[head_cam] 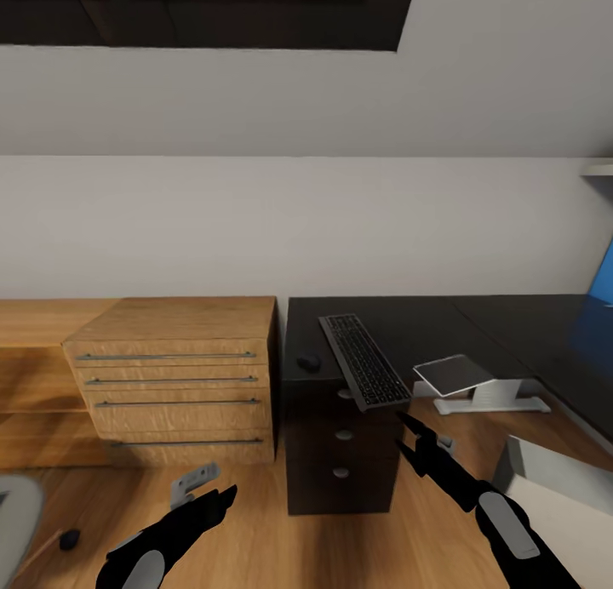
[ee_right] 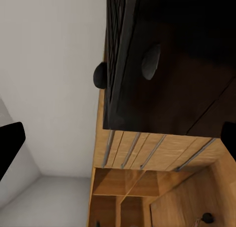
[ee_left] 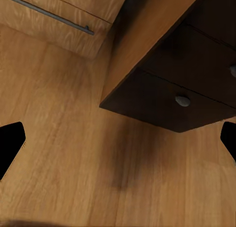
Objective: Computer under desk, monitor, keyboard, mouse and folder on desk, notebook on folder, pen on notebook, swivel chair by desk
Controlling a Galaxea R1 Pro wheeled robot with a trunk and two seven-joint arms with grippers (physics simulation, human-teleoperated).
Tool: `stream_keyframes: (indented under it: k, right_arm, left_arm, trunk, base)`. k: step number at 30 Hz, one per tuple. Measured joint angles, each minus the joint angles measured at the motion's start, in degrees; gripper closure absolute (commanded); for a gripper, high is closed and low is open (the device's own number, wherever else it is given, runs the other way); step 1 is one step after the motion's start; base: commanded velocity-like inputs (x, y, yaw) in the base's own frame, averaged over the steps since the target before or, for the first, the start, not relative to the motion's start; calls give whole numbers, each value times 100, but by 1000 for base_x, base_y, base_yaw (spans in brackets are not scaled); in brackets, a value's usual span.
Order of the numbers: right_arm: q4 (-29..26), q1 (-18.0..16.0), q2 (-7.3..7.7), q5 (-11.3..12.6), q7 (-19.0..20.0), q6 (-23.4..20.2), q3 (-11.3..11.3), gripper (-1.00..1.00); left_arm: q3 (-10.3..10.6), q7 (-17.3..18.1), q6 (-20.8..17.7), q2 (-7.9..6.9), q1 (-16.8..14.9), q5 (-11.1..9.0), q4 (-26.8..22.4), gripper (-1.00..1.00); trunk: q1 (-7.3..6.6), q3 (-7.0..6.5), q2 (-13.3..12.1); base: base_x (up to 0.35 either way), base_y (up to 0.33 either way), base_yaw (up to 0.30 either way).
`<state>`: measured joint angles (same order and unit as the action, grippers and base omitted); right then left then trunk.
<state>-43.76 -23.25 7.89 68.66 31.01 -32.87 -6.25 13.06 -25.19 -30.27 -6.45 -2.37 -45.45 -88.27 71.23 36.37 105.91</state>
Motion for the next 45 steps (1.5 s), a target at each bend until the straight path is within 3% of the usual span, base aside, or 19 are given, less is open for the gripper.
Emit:
stream_keyframes:
  k: [21,35,36,45]
  right_arm:
    - [3,0,-49,-23,-156,169,14,-100]
    - [6,0,-42,-25,-163,178,14,-100]
    - [6,0,-42,-25,-172,178,14,100]
    - [-14,-1,-47,30,-432,167,13,100]
  left_arm:
    - [0,-10,23,-4,2,0,10,-100]
    - [0,-5,3,-9,1,0,10,-100]
    - [0,-5,2,-9,0,0,10,-100]
    - [-8,-13,4,-9,-2,-5,10,-100]
  trunk:
    - [0,0,0]
    - [2,0,0]
    - [2,0,0]
    - [2,0,0]
  base:
    - [169,10,0]
    - [17,0,0]
    - [0,0,0]
    - [0,0,0]
